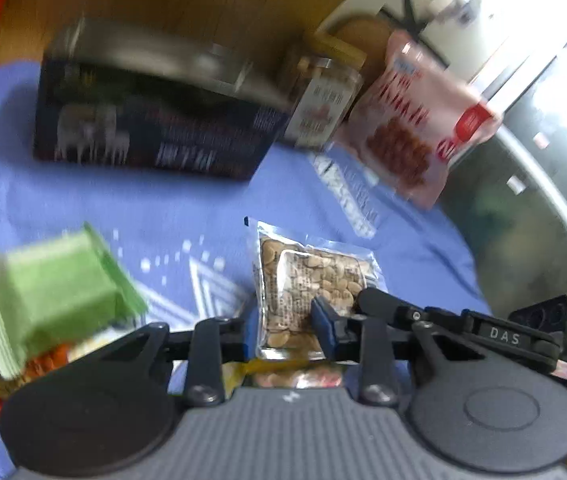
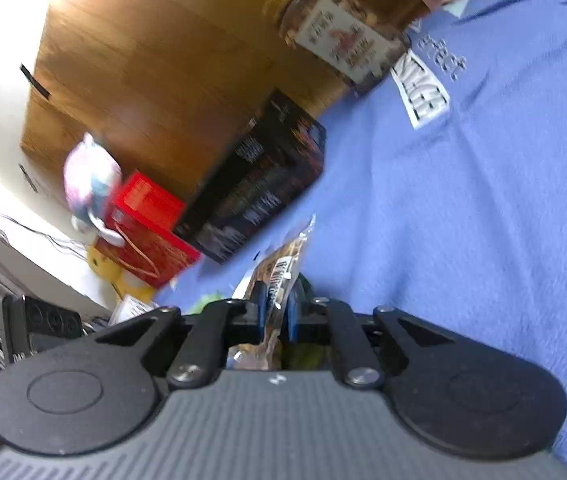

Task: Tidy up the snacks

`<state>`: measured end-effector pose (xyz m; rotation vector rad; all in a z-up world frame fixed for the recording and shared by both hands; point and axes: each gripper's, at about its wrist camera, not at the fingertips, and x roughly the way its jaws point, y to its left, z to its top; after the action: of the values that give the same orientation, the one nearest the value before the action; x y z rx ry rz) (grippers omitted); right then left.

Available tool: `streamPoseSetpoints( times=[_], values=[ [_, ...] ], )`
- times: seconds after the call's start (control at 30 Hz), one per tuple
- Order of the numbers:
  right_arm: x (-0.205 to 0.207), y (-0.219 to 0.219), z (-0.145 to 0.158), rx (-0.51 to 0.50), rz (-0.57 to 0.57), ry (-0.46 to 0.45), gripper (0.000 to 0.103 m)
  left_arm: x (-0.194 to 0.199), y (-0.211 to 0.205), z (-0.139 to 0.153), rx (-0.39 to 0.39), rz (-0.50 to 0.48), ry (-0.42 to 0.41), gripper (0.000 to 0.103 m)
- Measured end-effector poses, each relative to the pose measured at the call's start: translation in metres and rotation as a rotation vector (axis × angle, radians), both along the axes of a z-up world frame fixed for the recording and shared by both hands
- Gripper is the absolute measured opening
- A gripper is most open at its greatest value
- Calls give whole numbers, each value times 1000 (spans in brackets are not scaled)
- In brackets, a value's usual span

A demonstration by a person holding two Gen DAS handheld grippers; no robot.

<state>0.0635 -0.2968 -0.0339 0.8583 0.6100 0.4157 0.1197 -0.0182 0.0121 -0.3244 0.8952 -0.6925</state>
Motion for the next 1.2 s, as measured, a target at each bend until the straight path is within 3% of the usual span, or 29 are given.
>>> streamPoseSetpoints(
  times=[0.13,0.27,0.4,0.43,0.5,0.57,0.7,0.87,1.03,1.2],
  values=[
    [20,12,32,-39,29,-80,13,11,15,29,-32,53,-80,28],
    [70,33,64,-109,56,-163,14,46,30,53,-54,150,-133,28],
    [140,59,78,-173,74,-165,19,96,26,64,47,272,-189,32],
    [155,66,78,-202,65,-165,21,110,24,64,73,300,-193,38],
    [180,82,76,-303,43,-149,38,126,18,60,132,313,-199,42],
    [185,90,74,-434,-3,-112,41,129,18,57,191,350,-187,40],
    [127,70,78,-461,-41,-234,42,88,40,61,79,362,-254,42],
    [32,52,53,-449,-53,-226,42,23,48,44,-18,303,-245,42],
    [-42,52,19,-431,-118,-140,42,-40,29,17,63,233,-304,42],
    [-81,47,7,-358,-118,-55,42,-71,22,-2,91,227,-251,42]
  ],
)
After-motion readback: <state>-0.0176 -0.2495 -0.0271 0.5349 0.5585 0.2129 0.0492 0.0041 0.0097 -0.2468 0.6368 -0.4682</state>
